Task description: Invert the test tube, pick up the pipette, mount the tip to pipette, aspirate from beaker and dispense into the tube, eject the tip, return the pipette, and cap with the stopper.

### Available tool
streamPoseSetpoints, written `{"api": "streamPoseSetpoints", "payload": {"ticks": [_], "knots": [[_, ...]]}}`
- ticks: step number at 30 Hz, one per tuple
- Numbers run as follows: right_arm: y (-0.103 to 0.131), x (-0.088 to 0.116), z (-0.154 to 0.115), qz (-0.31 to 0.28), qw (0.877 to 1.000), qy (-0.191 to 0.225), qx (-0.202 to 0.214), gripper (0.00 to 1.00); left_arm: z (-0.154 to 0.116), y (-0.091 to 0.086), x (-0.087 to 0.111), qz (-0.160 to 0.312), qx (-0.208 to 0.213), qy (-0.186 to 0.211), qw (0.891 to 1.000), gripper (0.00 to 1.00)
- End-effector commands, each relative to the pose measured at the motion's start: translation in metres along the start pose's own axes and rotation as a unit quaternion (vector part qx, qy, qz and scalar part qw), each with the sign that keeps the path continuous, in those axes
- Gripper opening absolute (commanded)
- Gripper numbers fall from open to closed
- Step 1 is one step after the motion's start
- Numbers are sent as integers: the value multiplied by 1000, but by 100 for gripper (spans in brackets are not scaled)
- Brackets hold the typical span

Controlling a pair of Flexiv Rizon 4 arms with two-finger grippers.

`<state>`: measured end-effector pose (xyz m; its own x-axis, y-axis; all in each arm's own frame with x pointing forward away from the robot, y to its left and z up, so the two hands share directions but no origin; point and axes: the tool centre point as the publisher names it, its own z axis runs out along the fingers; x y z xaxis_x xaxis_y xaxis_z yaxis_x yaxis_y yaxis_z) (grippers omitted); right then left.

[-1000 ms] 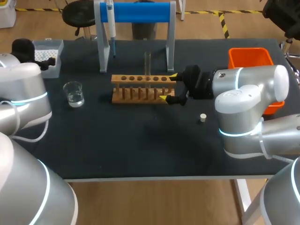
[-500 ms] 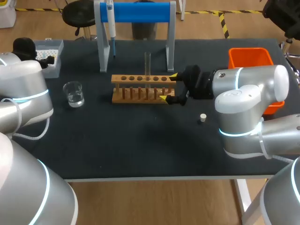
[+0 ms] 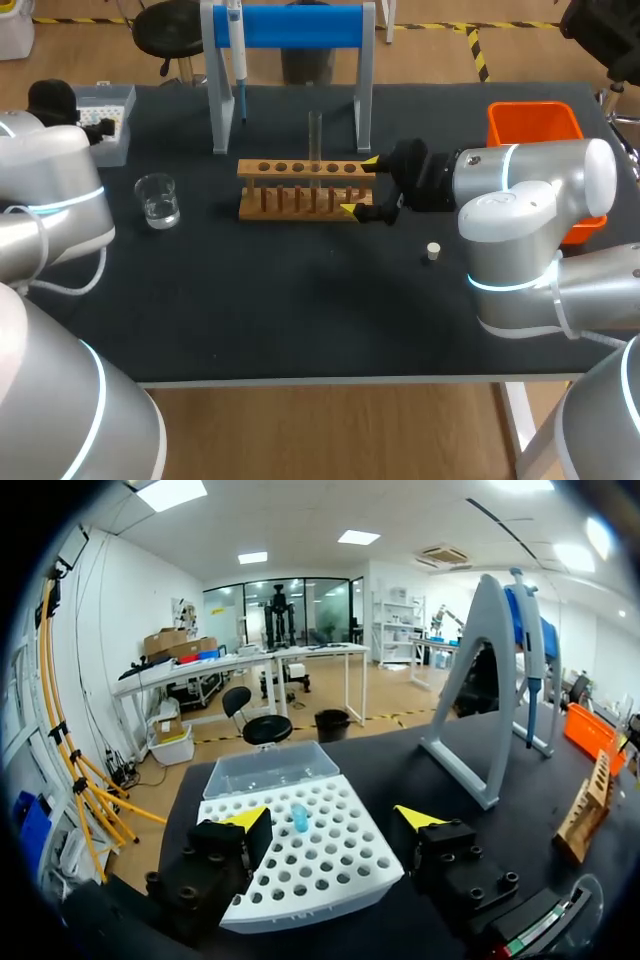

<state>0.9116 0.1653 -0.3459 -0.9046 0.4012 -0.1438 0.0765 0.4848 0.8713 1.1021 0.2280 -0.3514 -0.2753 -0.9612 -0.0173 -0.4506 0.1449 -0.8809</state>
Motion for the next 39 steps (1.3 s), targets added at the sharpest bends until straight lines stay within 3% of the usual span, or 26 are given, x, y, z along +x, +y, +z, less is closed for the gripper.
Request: {"api": "streamPoseSetpoints", "payload": {"ticks": [1,4,12,20,39], "knots": [[0,-1,0,0,1000,2,1,100,5,1,-3,-1,0,0,1000,73],[0,-1,0,0,1000,2,1,100,6,1,-4,-3,0,-1,1000,71],[0,-1,0,0,1000,2,1,100,9,2,-6,-9,2,-2,1000,56],[0,-1,0,0,1000,2,1,100,11,2,-7,-12,3,-3,1000,50],[0,-1,0,0,1000,2,1,100,19,2,-14,-20,6,-6,1000,51]]}}
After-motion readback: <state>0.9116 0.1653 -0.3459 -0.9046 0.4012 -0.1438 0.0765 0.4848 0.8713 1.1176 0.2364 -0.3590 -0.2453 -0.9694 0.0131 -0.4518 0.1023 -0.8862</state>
